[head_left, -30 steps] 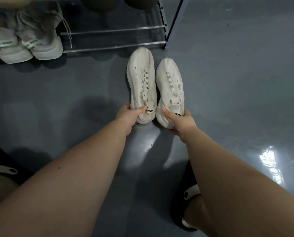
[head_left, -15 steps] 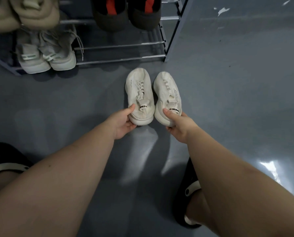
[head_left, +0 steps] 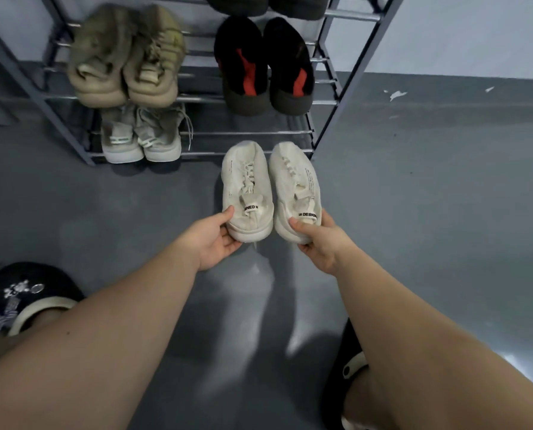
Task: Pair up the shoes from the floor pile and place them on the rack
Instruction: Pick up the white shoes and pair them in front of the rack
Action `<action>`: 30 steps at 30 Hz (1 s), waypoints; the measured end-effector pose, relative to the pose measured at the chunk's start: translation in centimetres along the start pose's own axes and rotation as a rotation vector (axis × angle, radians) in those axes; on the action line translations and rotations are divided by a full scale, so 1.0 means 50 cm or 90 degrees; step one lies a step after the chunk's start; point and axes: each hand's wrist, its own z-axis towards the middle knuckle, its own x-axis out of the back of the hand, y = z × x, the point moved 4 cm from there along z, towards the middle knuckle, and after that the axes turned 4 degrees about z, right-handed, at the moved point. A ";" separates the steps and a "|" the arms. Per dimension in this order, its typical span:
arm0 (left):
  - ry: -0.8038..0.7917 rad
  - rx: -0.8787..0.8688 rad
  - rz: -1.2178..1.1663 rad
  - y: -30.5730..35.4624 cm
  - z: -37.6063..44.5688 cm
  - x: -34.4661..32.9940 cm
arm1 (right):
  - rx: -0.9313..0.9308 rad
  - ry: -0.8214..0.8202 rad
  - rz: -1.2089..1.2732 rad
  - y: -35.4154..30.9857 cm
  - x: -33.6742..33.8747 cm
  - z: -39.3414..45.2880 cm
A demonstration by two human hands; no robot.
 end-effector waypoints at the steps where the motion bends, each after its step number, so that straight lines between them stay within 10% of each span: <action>1: -0.001 -0.008 0.001 0.010 0.001 0.004 | 0.011 -0.009 -0.024 -0.009 -0.011 0.004; 30: 0.091 -0.127 0.110 0.292 0.337 -0.038 | 0.083 0.041 -0.277 -0.187 -0.083 0.433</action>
